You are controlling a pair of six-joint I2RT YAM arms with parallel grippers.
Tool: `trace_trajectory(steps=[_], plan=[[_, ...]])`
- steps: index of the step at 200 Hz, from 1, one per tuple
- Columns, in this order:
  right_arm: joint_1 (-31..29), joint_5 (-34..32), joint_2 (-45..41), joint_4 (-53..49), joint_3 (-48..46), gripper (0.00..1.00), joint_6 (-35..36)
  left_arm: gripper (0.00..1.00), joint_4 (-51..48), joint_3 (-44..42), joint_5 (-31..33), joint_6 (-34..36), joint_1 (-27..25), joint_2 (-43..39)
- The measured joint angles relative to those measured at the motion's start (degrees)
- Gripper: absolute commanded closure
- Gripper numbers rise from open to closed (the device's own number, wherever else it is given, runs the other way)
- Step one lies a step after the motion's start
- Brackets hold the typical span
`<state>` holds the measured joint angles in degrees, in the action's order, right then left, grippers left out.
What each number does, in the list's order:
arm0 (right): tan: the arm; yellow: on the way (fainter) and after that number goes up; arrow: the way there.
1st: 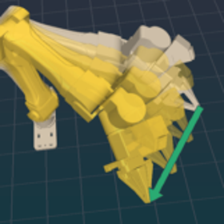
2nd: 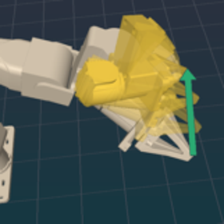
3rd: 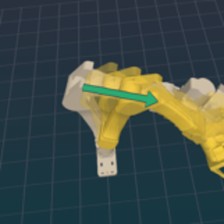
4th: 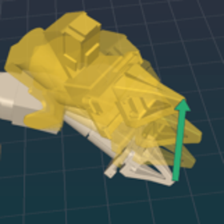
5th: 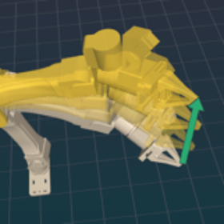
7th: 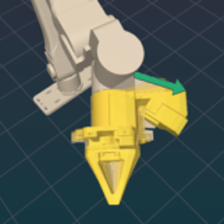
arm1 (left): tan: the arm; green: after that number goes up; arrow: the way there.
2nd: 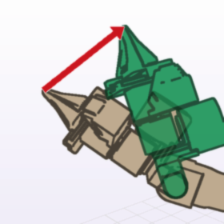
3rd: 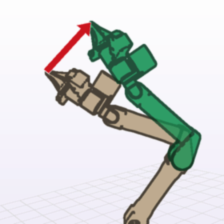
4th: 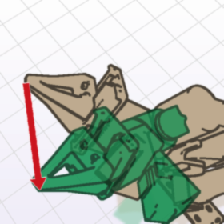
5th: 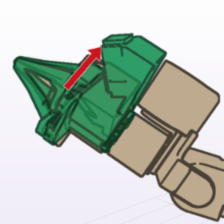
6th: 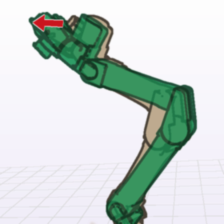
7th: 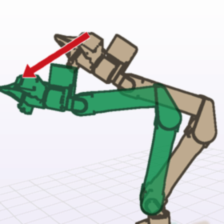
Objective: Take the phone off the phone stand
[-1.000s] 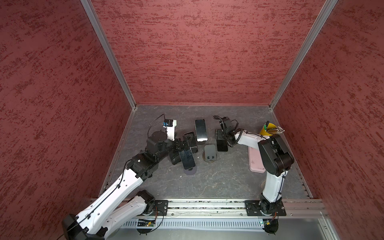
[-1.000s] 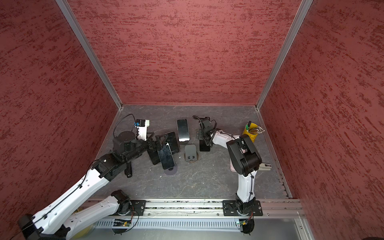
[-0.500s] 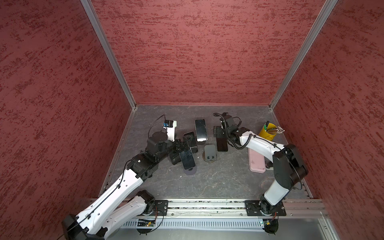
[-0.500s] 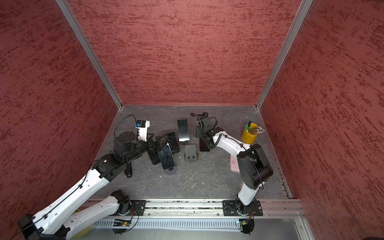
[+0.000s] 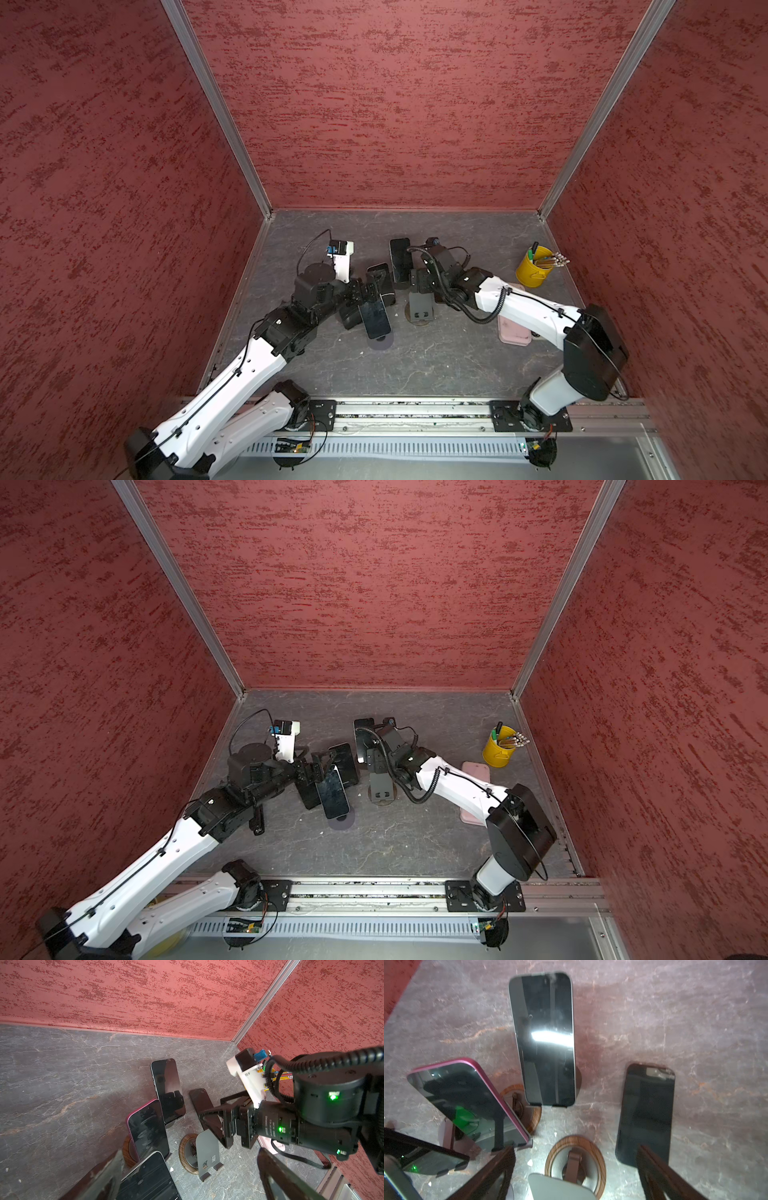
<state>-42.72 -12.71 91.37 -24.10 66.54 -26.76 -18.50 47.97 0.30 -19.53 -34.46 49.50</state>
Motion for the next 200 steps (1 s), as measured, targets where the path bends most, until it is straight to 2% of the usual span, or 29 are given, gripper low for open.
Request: trace_trajectory(steps=[65,116,141,167,200], plan=[[-4.7,-2.1,4.6,-3.7,0.0,0.10,-3.8,0.00,-1.3,0.0,0.0,-0.5,0.0,0.0],[-6.4,-4.0,7.9,-6.0,0.4,0.16,-6.7,0.00,-2.5,0.0,0.0,-0.6,0.0,0.0],[-6.6,-5.3,8.6,-6.7,0.9,0.25,-7.7,0.01,-2.6,0.0,0.0,-0.5,0.0,0.1],[-7.0,-6.0,8.7,-7.2,1.3,0.38,-8.6,0.00,-3.0,0.0,0.0,-0.2,0.0,0.5],[-7.0,-6.1,8.7,-7.4,1.3,0.46,-9.0,0.00,-3.4,0.0,0.0,-0.1,0.0,1.0]])
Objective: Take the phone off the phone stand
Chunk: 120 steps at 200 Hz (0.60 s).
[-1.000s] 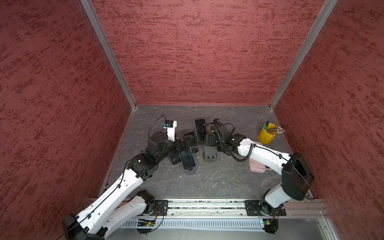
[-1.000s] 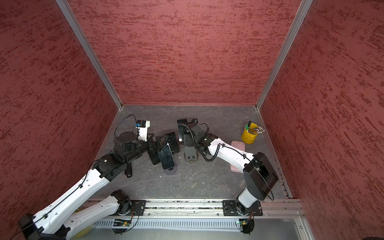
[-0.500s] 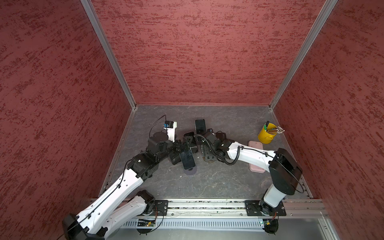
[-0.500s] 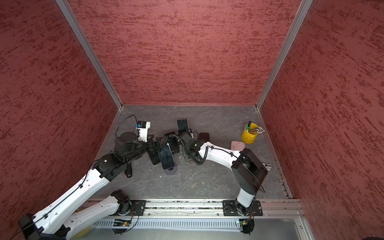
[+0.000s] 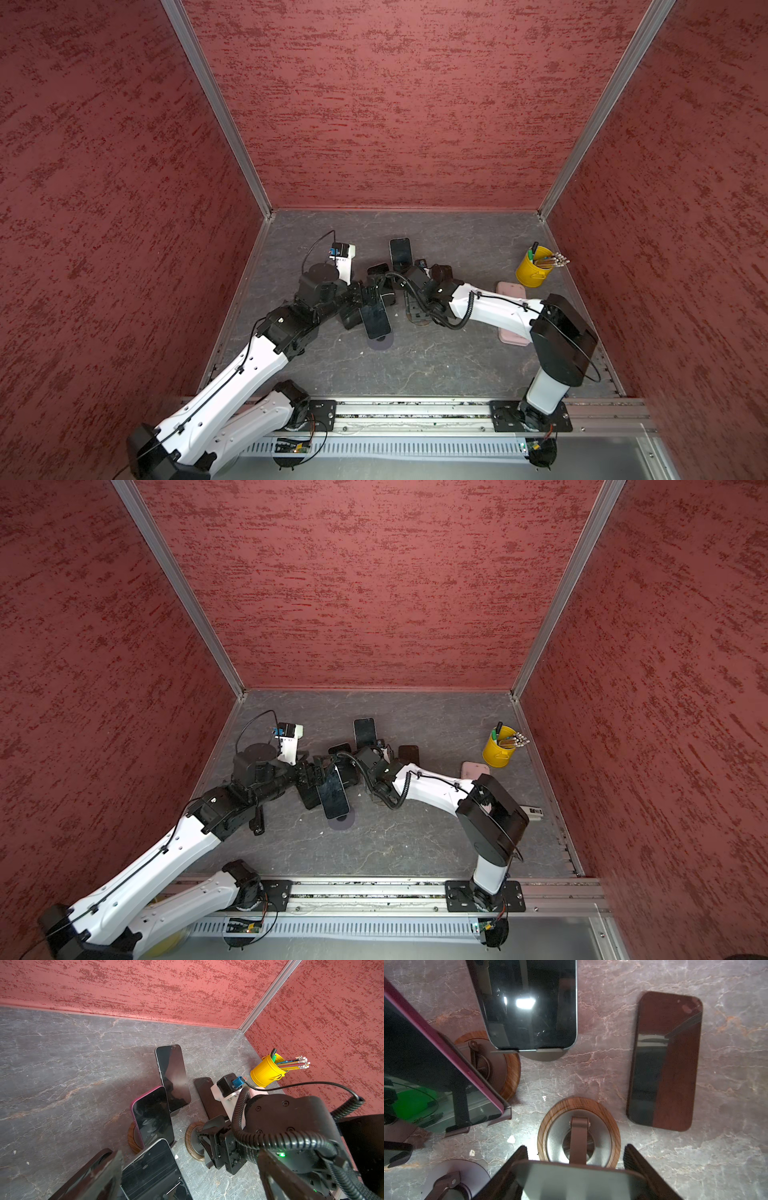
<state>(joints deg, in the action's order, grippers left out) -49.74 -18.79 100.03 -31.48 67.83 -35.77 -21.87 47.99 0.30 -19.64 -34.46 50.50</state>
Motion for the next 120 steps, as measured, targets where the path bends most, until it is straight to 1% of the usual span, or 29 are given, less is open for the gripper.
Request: trace_trajectory(steps=[61,120], plan=[[0.0,0.1,-0.9,-0.2,0.0,0.54,0.3,0.00,0.0,0.4,-0.2,0.0,0.0,0.8],[0.6,-0.4,-5.8,-0.1,0.0,0.57,1.7,0.00,0.0,1.3,-0.4,0.2,0.0,2.5]])
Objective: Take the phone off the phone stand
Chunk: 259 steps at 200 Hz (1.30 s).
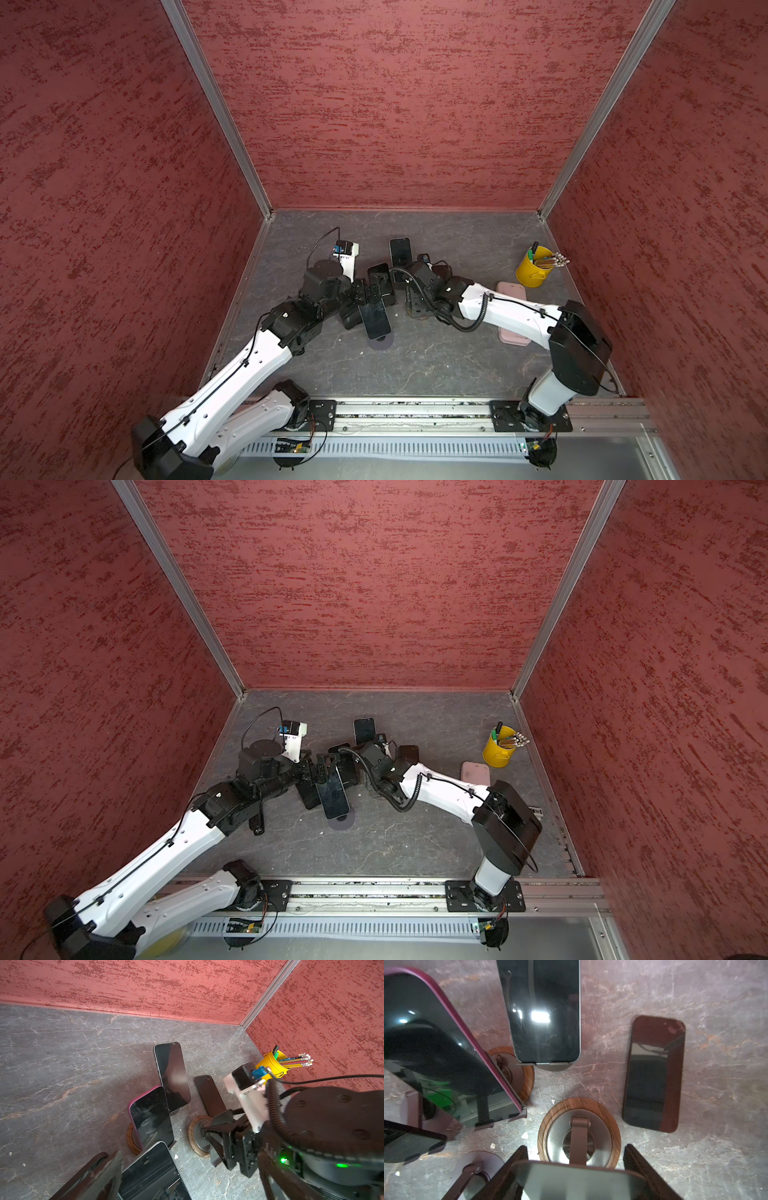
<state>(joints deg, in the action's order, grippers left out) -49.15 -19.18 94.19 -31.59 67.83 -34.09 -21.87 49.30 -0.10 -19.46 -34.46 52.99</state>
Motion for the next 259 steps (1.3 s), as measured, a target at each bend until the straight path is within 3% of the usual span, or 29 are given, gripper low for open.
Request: trace_trajectory(steps=[34,104,197,259], plan=[[3.0,-0.2,-4.4,0.5,-1.3,0.57,1.1,0.01,0.4,0.0,0.0,0.0,0.0,0.0],[16.1,-0.3,-8.2,2.1,-2.2,0.58,6.3,0.00,6.3,-0.7,-3.2,-0.2,0.0,0.7],[30.4,3.2,-3.2,5.7,-0.6,0.58,11.3,0.01,9.0,-0.8,-4.8,-0.4,-0.3,1.5],[36.7,4.3,1.6,9.1,0.8,0.57,12.7,0.00,9.1,-0.8,-4.4,-0.5,-0.7,3.1]])
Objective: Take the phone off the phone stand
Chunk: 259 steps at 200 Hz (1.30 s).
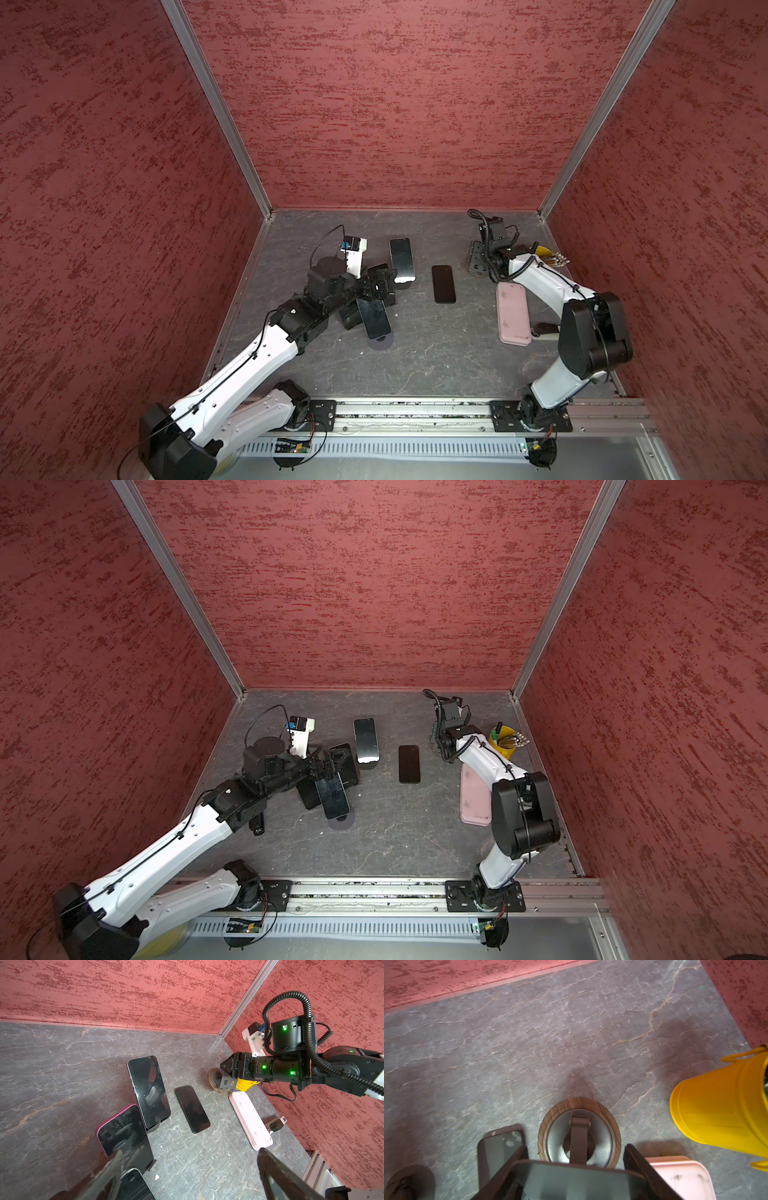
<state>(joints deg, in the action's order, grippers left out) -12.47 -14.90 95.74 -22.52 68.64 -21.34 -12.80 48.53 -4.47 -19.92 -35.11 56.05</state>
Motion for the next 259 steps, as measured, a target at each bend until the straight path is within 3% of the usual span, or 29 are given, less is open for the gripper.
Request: trace_trajectory(steps=[123,259], plan=[[7.4,1.9,6.6,3.9,0.4,0.53,2.0,0.00,0.0,0.0,0.6,0.0,-1.4,1.0],[9.0,3.4,9.5,5.0,2.5,0.37,2.8,0.00,-0.6,0.0,3.1,0.0,-2.6,0.7]])
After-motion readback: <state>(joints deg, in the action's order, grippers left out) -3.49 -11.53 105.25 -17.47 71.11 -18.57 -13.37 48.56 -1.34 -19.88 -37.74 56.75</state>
